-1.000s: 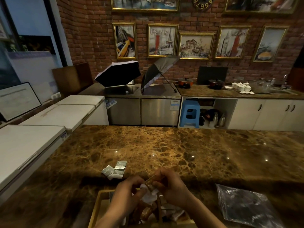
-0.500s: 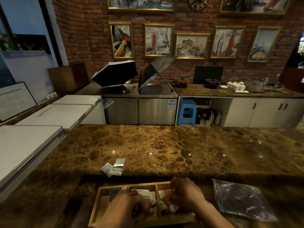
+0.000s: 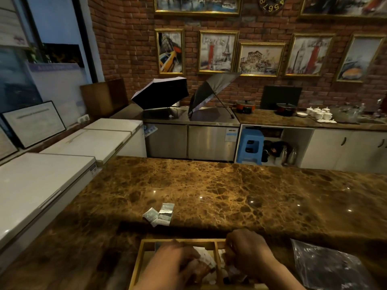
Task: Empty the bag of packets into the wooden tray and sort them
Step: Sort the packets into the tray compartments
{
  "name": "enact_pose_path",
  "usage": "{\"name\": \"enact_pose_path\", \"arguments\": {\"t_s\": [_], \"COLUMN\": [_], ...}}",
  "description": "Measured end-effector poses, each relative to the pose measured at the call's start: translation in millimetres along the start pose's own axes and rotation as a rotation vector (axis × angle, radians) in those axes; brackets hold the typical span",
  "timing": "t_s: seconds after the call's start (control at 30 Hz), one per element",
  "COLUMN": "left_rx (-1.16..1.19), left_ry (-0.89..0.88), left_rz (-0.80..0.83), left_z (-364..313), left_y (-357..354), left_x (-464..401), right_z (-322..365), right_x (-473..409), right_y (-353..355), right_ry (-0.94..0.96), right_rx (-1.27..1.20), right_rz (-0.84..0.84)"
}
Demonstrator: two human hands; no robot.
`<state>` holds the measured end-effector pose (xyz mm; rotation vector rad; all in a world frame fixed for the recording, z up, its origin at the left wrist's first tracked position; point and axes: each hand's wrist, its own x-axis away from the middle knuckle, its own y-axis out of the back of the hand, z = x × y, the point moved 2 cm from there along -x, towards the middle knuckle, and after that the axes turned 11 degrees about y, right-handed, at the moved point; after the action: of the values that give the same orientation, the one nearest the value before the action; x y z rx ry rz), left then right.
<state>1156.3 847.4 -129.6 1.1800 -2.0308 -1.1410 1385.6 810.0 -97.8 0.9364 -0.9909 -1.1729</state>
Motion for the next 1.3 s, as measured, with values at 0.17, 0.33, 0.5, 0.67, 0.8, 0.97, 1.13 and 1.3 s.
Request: {"name": "enact_pose_path", "arguments": {"t_s": [0.17,0.33,0.5,0.67,0.8,0.97,1.13,1.3], "left_rx": [0.251,0.238,-0.024,-0.137,-0.194,-0.287,-0.298,-0.243], "left_ry": [0.127,0.362,0.331,0.224,0.174,0.201,0.178,0.107], "left_rz": [-0.244,-0.274,-0.209,-0.106,-0.091,-0.181,-0.185,-0.209], "left_z": [41.3,103.3,137.9,164.9,176.3,192.6,193.9,199.7], "left_y": [20.1,45.2,54.7,40.2,37.6,43.5,62.4,62.2], "left_x": [-16.6,-51.4,-82.0,-101.8,-103.8,-101.4,-94.9,-85.2], "right_z": [11.5,40.9,57.5,65.5,76.2,91.7,106.3,107.8], "right_x": [-22.5,-61.2,-98.1,-131.2,-154.4,-185.2,-202.4,-212.7], "right_y": [-3.0,-8.4,-17.5,-31.1,-39.8,-61.2,-73.1,-78.6], "right_ry": [0.040,0.045,0.057,0.040,0.037,0.097,0.090,-0.044], "right_rx": [-0.056,-0.146,-0.104,-0.102,-0.113,0.023,0.168,0.058], "right_rz": [-0.171,-0.079,0.001,0.046,0.082,0.132,0.150,-0.060]}}
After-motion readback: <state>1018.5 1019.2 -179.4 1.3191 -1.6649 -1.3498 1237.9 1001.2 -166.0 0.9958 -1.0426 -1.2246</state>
